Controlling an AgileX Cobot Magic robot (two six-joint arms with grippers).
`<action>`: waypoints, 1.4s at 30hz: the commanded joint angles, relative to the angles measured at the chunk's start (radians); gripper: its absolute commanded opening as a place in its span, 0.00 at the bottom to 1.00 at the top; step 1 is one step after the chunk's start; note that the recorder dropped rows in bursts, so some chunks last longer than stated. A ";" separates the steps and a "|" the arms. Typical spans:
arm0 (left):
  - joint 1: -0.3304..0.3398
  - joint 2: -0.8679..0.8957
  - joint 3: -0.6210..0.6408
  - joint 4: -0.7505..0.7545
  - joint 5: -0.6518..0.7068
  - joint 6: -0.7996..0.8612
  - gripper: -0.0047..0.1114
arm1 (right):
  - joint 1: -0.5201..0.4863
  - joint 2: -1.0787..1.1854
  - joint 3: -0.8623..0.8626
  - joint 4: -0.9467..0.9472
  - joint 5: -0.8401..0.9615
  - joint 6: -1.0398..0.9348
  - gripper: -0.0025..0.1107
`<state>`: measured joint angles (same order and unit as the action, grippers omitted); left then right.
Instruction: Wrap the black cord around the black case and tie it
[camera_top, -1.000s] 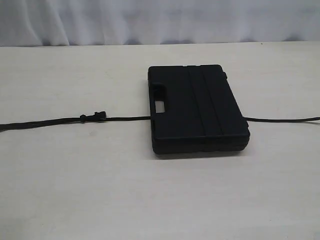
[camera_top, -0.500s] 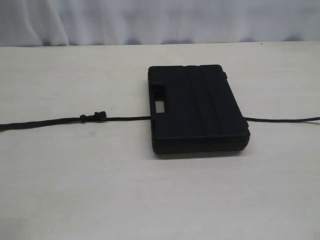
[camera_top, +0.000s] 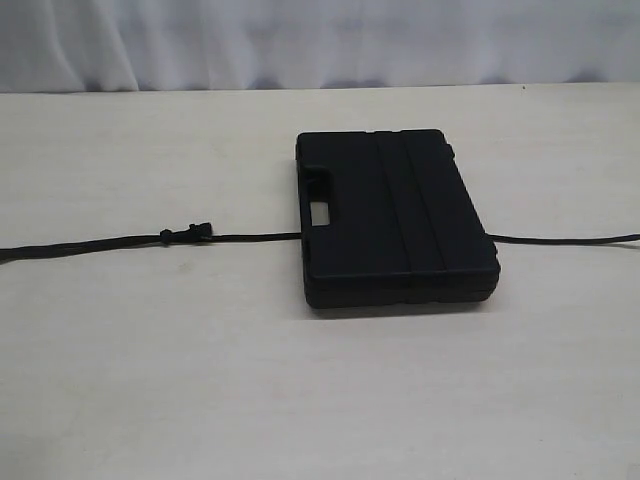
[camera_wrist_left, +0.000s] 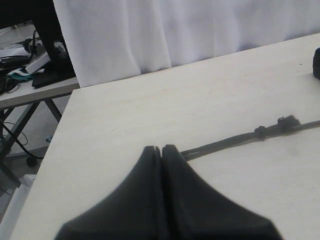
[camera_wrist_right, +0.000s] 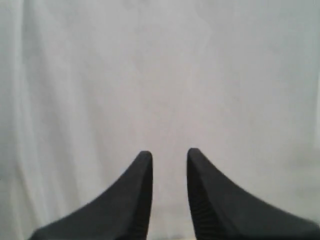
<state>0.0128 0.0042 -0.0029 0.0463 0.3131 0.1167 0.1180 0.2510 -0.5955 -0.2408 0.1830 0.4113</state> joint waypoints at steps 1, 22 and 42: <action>0.000 -0.004 0.003 -0.002 -0.004 0.000 0.04 | 0.000 0.259 -0.208 0.020 0.408 -0.098 0.48; 0.000 -0.004 0.003 -0.002 -0.004 0.000 0.04 | 0.415 1.392 -0.738 0.330 0.583 -0.434 0.42; 0.000 -0.004 0.003 -0.002 -0.004 0.000 0.04 | 0.579 1.982 -1.296 -0.004 0.878 -0.001 0.42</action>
<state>0.0128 0.0042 -0.0029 0.0463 0.3131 0.1167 0.7011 2.1981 -1.8456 -0.1920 1.0105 0.3573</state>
